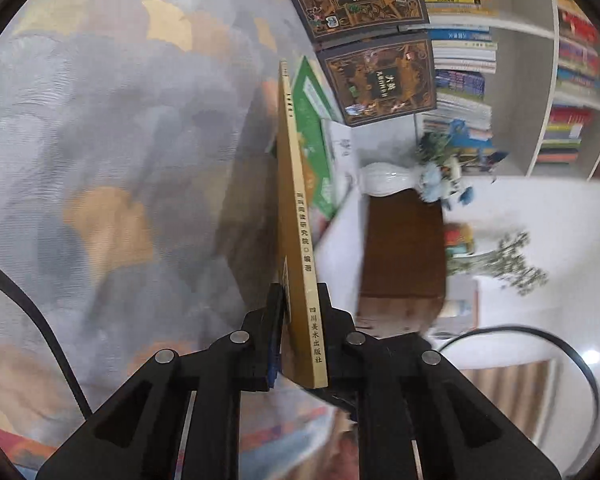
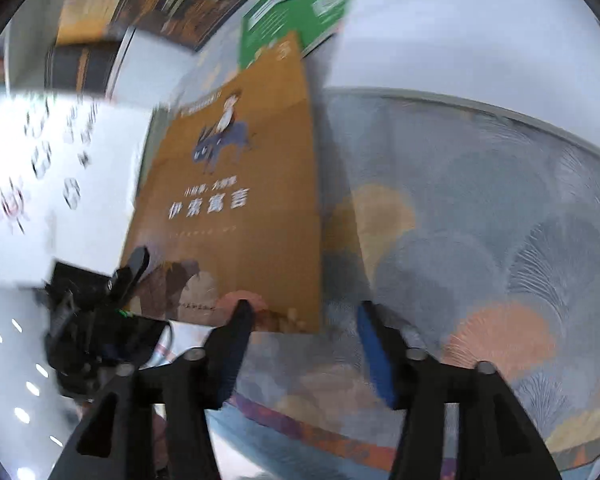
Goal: Organize books
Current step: 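Lift the orange book and carry it to the table with the left gripper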
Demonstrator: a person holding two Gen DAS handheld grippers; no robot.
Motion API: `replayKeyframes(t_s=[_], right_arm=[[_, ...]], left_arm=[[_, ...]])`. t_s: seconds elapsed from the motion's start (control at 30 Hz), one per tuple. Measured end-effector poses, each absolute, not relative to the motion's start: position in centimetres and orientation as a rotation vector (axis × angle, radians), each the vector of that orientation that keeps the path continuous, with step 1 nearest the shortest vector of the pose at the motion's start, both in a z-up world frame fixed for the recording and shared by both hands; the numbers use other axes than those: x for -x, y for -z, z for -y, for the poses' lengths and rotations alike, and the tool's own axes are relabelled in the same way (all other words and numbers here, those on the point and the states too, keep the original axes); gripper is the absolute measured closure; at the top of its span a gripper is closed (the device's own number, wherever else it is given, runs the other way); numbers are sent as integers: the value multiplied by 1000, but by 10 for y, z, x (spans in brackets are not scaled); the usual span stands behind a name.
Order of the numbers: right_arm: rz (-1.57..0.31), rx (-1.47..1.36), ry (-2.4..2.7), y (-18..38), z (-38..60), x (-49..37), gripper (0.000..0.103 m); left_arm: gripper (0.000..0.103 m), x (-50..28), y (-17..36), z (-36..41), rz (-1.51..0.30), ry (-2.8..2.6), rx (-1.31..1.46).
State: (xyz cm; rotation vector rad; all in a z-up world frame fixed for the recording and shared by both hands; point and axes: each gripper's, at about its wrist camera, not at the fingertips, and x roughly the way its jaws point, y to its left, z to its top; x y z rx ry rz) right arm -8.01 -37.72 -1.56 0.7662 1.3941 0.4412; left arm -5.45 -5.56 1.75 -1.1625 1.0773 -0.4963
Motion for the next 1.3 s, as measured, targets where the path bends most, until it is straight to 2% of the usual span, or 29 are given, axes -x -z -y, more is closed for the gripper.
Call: replayKeyframes(t_s=[0.3,0.57,0.63,0.7,0.73,0.87,1.03,1.3], right_arm=[[-1401,-940,-486,30,381,72,45],[-1368,-1100,-535,41,363,57,46],[-1333,-1106,-540,35,362,57,63],[-1309,-1042,-534,24,356,57,75],[-1296,-999,-530,18,354,56,77],[-1261,-715,-481,-12,330,57,79],[-1212,-365,-460,-39,290,68,79],[-1133,-76,-458,-64,243,100,79]], left_arm=[[92,49,-28,55,-1133,501,1183],[92,51,-13,43,-1181,498,1268],[92,50,-12,42,-1193,501,1245],[92,48,-14,40,-1204,480,1179],[92,47,-14,39,-1219,470,1147],[92,44,-22,47,-1272,440,920],[92,46,-42,54,-1253,454,662],[92,57,-61,35,-1211,536,489]])
